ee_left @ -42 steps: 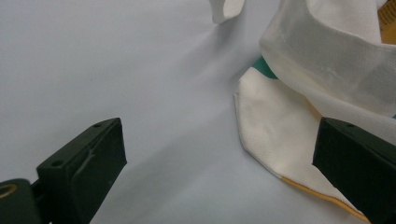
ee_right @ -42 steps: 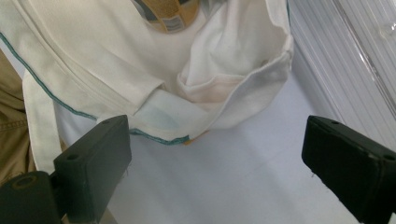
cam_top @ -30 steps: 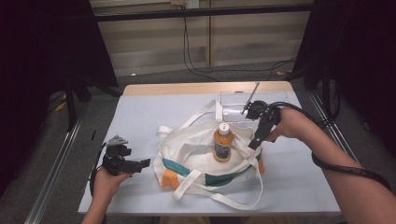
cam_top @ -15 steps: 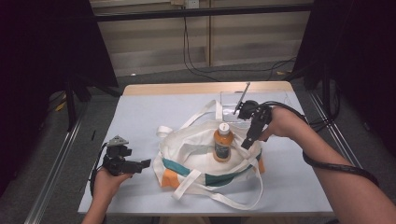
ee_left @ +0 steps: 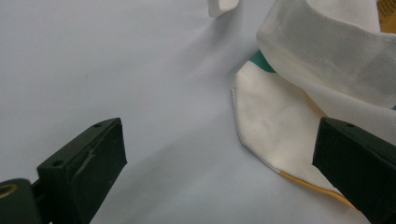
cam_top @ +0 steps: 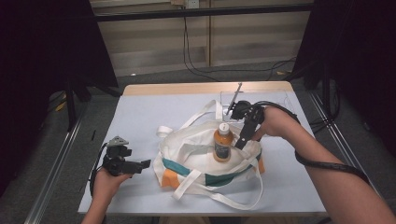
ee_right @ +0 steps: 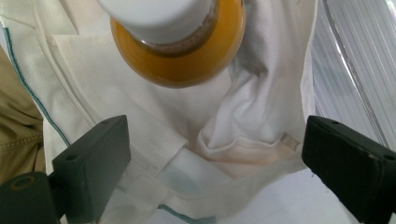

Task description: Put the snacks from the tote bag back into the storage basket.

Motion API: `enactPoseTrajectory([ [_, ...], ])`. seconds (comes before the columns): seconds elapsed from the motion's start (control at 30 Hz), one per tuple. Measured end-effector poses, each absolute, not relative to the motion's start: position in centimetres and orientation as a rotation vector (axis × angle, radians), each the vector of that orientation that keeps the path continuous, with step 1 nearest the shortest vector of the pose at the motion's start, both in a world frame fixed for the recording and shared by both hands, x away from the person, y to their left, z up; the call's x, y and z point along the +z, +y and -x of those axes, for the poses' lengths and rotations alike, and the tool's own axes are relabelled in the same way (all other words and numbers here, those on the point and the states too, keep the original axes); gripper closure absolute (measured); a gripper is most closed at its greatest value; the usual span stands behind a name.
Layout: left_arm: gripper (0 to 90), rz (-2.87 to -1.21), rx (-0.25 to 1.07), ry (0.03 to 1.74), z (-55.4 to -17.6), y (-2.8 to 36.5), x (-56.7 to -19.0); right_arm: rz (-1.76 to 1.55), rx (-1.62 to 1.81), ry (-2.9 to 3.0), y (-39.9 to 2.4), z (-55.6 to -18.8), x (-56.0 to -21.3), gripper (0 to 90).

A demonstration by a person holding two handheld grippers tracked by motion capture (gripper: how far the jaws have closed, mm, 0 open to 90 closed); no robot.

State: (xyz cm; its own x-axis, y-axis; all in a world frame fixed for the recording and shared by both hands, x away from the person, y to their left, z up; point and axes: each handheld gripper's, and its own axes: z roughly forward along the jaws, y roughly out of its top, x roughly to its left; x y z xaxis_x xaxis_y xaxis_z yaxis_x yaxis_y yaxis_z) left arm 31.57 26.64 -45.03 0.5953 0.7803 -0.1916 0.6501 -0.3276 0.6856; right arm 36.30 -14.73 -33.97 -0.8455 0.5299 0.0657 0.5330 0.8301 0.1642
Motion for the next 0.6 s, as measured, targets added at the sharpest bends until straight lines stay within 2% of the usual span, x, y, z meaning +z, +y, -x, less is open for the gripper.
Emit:
enactPoseTrajectory([
  [0.6, 2.6, -2.079, 0.235, 1.127, -31.5, 26.9, -45.0, 0.823, -0.272, -2.992, -13.1, -36.8, -34.3, 7.6],
])
